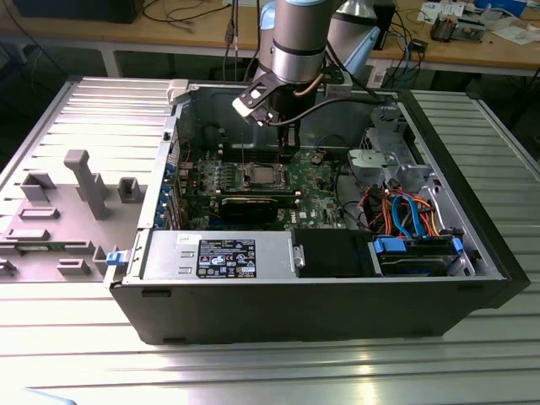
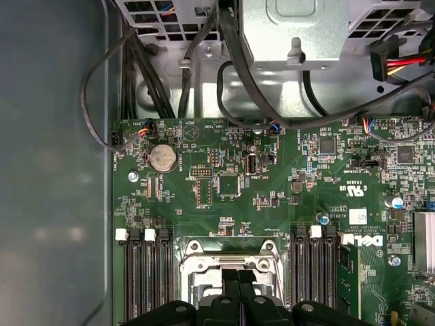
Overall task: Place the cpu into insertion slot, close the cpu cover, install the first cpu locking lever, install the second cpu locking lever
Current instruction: 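Close the cpu cover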
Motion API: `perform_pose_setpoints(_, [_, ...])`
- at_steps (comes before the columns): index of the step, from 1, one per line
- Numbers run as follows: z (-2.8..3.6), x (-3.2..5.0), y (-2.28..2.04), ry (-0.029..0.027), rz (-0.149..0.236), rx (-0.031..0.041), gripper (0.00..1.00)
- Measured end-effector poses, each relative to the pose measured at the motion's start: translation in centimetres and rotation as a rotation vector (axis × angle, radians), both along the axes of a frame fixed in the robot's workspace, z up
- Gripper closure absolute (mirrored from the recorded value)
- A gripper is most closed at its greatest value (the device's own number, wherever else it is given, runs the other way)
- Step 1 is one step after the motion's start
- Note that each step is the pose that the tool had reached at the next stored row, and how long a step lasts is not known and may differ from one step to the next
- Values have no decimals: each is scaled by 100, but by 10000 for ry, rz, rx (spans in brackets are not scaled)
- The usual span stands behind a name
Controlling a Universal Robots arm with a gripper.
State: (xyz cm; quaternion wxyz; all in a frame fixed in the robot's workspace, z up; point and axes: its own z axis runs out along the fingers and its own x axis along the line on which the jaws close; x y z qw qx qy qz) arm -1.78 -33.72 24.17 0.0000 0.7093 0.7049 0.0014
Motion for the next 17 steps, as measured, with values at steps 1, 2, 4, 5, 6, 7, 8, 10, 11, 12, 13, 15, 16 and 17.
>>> perform_pose_setpoints(1, [-1,-5,0,0,0,0,89])
perform_pose_setpoints(2, [-3,-12,0,0,0,0,89])
perform_pose_setpoints(4, [-7,-21,0,0,0,0,89])
perform_pose_setpoints(5, [-9,-25,0,0,0,0,89])
perform_pose_setpoints(6, [-11,-31,0,0,0,0,89])
perform_pose_setpoints(7, [-12,-35,0,1,0,0,89])
perform_pose_setpoints(8, [-14,-38,0,1,1,0,89])
perform_pose_setpoints(10, [-17,-45,0,1,0,-1,89])
perform_pose_setpoints(11, [-19,-49,0,1,0,-1,89])
perform_pose_setpoints(12, [-20,-52,0,1,0,-1,89])
perform_pose_setpoints(13, [-21,-56,0,1,0,-1,89])
perform_pose_setpoints(15, [-24,-64,0,1,1,0,89])
perform_pose_setpoints(16, [-25,-66,0,1,1,0,89])
perform_pose_setpoints(17, [-25,-68,0,1,0,0,89])
